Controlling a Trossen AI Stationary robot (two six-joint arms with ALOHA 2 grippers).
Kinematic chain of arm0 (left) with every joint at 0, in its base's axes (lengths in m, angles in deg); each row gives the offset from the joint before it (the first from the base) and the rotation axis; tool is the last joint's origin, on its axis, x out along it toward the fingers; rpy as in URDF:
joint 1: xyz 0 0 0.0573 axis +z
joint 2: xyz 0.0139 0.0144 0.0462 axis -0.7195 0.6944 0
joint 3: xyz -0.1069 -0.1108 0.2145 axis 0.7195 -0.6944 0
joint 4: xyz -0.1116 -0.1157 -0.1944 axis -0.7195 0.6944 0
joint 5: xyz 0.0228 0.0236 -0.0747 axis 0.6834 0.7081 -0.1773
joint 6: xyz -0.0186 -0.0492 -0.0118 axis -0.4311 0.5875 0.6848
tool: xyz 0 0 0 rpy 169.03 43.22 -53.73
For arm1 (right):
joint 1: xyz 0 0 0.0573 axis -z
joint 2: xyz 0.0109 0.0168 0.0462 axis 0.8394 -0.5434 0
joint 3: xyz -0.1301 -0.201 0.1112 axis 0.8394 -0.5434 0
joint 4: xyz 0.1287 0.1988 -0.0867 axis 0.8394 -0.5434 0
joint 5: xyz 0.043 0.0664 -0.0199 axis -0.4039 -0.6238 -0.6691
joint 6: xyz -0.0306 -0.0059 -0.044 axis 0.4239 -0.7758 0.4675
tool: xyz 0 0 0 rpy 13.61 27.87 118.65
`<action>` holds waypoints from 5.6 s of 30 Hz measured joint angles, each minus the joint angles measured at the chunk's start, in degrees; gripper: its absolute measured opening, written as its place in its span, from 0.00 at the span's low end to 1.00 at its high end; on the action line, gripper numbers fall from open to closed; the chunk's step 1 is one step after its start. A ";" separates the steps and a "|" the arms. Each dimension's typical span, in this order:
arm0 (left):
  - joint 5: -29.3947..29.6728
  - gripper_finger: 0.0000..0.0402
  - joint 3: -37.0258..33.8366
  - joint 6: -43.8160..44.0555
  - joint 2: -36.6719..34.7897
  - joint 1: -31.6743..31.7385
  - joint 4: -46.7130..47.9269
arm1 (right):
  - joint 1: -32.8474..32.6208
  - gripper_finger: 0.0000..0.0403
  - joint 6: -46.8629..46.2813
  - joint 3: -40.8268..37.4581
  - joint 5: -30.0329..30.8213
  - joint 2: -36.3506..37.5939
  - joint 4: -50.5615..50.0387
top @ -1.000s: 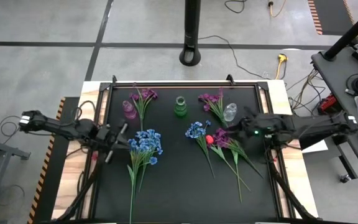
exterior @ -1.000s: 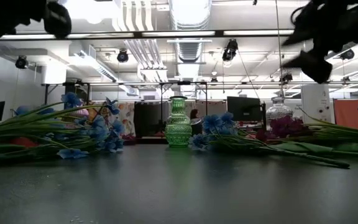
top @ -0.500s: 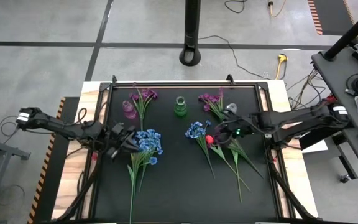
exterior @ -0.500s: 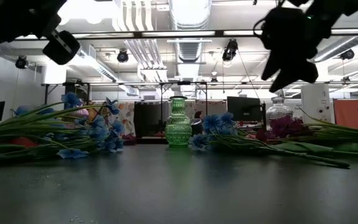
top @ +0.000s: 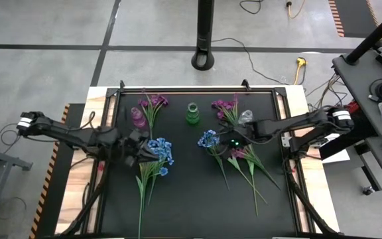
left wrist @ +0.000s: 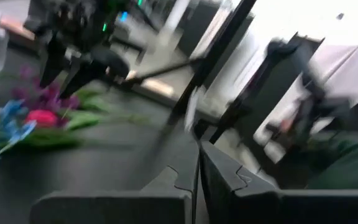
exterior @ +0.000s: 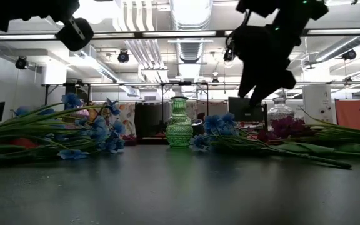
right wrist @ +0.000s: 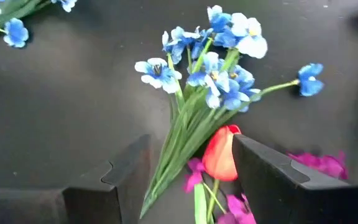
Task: Sort flowers into vase by color
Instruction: Put the middle right blue flowers into the green vase
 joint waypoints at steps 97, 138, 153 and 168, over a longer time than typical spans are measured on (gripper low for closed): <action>11.69 0.00 12.37 -7.50 10.96 -0.28 16.16 | 11.43 0.07 38.79 -3.06 3.51 -5.70 89.11; 11.85 0.00 12.39 -7.48 10.97 -0.28 16.37 | 20.85 0.39 43.01 -2.98 3.50 -13.84 84.50; 12.92 0.00 12.20 -4.27 13.00 -0.28 15.62 | 20.85 0.72 35.47 -1.24 3.33 -1.39 47.90; 12.71 0.00 17.02 6.53 20.16 -1.13 24.15 | 20.45 0.82 35.26 4.32 2.92 5.62 24.73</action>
